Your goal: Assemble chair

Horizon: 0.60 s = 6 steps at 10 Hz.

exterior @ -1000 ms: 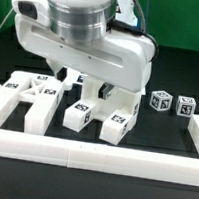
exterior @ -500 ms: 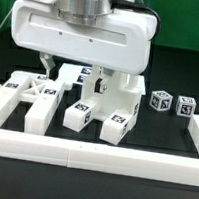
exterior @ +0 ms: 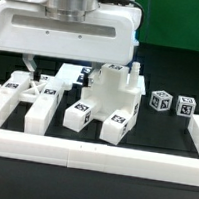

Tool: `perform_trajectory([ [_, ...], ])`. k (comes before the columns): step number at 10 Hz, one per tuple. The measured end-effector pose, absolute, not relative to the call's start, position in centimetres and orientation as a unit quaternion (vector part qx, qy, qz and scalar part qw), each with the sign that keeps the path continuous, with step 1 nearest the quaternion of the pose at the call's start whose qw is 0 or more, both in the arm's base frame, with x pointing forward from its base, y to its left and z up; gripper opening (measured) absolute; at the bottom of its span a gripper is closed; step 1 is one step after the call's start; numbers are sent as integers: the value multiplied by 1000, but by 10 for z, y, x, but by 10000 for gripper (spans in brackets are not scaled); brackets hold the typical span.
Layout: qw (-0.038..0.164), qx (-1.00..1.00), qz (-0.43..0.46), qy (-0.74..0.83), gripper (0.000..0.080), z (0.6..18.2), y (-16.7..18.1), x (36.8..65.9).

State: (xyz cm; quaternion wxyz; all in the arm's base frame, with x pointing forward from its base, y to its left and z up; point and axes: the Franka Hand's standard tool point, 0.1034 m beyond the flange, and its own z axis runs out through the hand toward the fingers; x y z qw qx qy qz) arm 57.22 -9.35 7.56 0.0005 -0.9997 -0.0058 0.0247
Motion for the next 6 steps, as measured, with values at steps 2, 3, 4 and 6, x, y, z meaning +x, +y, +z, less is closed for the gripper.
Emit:
perform_trajectory([
  [2, 2, -999, 28, -23, 648, 74, -95, 571],
  [3, 11, -997, 38, -63, 648, 69, -103, 572],
  [4, 10, -996, 37, -79, 648, 65, -111, 574],
  [6, 4, -996, 32, -84, 648, 56, -120, 575],
])
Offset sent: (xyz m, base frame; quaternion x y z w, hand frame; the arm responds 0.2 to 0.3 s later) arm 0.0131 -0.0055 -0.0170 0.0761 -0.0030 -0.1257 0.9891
